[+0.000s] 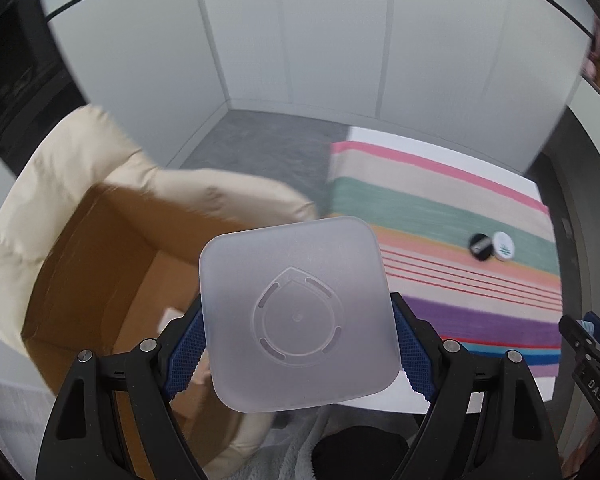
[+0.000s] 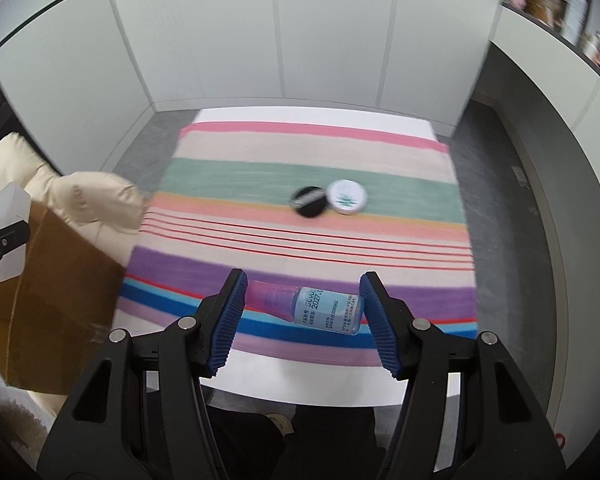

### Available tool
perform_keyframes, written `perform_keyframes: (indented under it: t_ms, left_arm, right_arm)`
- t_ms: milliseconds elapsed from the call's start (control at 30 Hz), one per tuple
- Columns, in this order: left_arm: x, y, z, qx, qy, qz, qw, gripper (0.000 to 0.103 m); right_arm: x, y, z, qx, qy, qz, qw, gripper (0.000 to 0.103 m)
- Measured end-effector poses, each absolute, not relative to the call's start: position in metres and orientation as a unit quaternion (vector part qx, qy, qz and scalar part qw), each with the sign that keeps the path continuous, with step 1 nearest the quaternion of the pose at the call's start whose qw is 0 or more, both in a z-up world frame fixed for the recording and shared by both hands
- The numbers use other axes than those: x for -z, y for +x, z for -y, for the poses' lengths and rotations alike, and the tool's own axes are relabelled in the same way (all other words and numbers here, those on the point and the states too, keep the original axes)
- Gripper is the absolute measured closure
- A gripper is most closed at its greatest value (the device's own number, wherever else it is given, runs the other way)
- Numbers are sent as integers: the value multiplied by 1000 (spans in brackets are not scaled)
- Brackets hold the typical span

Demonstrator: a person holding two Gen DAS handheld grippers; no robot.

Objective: Organize objects
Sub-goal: 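Lift the case with the left tool while the right tool carries the tube toward the box, then lower the case and tube into the cardboard box and open both tools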

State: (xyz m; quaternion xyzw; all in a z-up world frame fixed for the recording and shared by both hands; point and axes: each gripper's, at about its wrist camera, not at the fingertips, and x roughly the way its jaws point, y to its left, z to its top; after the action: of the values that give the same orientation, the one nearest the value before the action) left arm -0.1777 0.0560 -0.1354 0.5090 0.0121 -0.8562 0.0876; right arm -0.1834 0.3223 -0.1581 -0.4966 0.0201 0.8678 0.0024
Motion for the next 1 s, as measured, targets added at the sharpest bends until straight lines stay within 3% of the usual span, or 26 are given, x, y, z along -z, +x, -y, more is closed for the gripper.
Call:
perform_keyframes:
  t_ms: [700, 1000]
  left_arm:
    - [156, -95, 173, 814, 517, -133, 229, 18]
    - [154, -87, 211, 807, 509, -156, 258, 18]
  right_arm:
    - [172, -186, -42, -840, -501, 95, -186, 42]
    - [177, -171, 43, -824, -492, 137, -246, 42]
